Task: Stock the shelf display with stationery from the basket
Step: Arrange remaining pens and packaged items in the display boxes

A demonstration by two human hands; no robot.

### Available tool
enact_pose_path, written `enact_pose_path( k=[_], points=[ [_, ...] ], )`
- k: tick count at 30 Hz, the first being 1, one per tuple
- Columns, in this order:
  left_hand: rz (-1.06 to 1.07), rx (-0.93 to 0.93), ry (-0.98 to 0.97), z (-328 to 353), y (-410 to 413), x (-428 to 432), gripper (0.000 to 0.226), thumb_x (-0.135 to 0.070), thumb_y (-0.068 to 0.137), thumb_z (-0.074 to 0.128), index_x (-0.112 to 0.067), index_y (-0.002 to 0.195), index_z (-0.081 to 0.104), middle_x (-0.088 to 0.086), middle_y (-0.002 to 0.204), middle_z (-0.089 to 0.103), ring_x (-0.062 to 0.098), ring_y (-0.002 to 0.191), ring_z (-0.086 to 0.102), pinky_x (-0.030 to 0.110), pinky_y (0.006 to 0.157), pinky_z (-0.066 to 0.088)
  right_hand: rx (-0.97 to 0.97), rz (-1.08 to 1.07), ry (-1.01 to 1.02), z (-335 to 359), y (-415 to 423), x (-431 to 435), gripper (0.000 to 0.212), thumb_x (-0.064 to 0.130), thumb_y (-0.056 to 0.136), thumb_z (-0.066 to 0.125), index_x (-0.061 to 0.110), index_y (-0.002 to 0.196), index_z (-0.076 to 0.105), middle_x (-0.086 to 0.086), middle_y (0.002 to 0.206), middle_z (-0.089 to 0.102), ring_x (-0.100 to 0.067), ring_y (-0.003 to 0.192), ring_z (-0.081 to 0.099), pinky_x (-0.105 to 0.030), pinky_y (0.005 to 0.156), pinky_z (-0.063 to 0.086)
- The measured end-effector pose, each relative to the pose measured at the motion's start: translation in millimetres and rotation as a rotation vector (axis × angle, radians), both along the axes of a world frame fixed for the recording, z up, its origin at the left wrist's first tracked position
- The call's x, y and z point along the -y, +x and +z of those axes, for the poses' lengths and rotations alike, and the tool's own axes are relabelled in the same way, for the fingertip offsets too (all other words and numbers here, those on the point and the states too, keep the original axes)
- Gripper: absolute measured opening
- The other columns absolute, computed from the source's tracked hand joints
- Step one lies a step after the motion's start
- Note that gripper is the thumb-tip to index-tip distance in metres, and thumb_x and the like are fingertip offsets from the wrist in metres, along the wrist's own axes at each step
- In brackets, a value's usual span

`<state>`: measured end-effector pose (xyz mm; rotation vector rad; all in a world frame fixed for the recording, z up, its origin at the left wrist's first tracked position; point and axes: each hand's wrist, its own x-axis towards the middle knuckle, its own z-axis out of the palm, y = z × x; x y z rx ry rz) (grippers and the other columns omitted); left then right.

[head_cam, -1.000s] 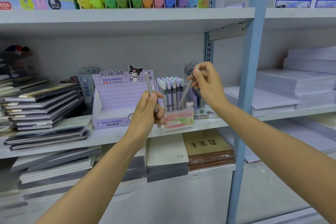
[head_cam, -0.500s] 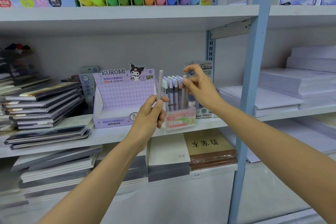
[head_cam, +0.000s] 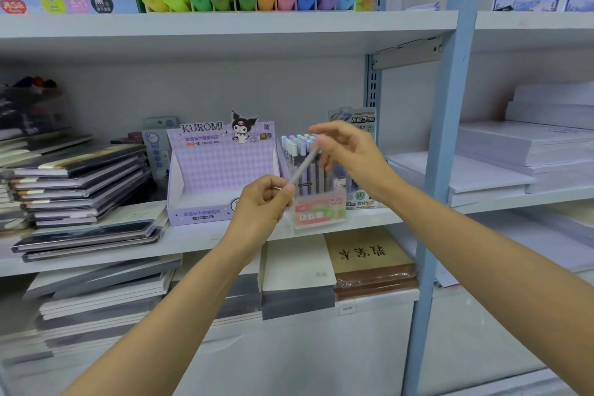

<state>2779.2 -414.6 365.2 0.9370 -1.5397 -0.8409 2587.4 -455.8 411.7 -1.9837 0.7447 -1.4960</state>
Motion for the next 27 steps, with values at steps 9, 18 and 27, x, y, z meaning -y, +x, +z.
enact_pose_path(
  k=[9, 18, 27],
  points=[
    [-0.003, -0.284, -0.057, 12, 5, -6, 0.016, -0.005, 0.082, 0.073, -0.015, 0.095, 0.074, -0.006, 0.077, 0.072, 0.006, 0.065, 0.06, 0.016, 0.059, 0.049, 0.13, 0.11, 0.147, -7, -16, -5, 0.012, 0.002, 0.089, 0.063, 0.0, 0.098, 0.07, -0.004, 0.076, 0.071, -0.012, 0.067, 0.066, -0.019, 0.065, 0.056],
    [0.029, -0.213, -0.227, 19, -8, -12, 0.007, -0.013, 0.086, 0.07, -0.016, 0.092, 0.07, -0.003, 0.087, 0.077, 0.009, 0.085, 0.072, 0.015, 0.068, 0.052, -0.133, 0.03, 0.052, -1, -1, -26, 0.028, 0.027, 0.092, 0.064, 0.021, 0.119, 0.067, 0.002, 0.109, 0.071, -0.01, 0.101, 0.066, -0.024, 0.09, 0.053],
    [0.208, 0.16, -0.41, 16, -19, -10, 0.018, -0.026, 0.091, 0.066, -0.026, 0.109, 0.068, -0.013, 0.102, 0.071, 0.006, 0.097, 0.063, 0.024, 0.082, 0.05, -0.073, -0.017, -0.06, 15, 10, -34, 0.015, 0.012, 0.094, 0.06, 0.007, 0.106, 0.067, -0.002, 0.092, 0.07, -0.009, 0.086, 0.069, -0.021, 0.074, 0.054]
  ],
)
